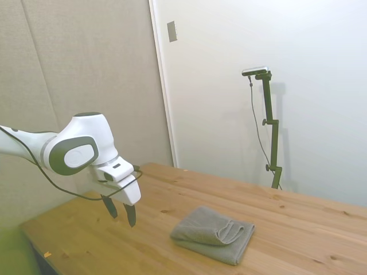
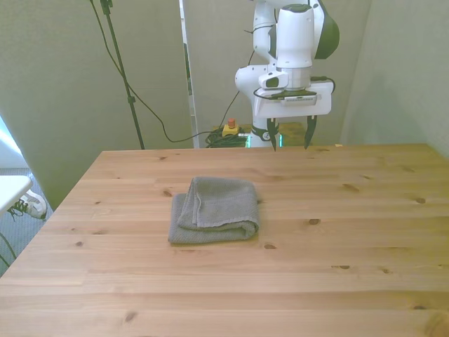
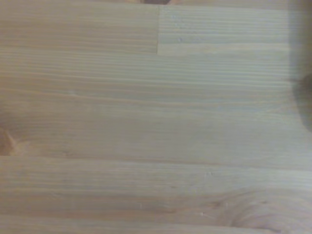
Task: Unfold the towel
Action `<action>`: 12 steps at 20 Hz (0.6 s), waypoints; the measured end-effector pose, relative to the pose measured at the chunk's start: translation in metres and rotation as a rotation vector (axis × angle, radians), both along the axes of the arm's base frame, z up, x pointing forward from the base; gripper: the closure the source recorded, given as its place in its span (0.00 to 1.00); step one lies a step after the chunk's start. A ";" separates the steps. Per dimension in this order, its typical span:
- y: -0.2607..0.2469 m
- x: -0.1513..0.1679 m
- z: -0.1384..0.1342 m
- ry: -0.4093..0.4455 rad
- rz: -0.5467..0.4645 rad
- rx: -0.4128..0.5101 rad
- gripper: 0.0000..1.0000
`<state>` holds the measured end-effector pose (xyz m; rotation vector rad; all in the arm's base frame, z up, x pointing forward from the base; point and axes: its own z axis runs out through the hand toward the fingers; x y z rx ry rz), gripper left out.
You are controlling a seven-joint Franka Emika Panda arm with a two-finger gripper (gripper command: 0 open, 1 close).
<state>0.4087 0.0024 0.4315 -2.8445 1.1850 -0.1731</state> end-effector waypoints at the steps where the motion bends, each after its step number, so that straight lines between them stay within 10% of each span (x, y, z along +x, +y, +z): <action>1: 0.000 0.000 0.000 0.000 -0.003 0.003 0.00; 5: -0.023 0.007 0.008 -0.016 -0.067 0.023 0.00; 12: -0.205 0.030 0.030 -0.075 -0.297 0.019 0.00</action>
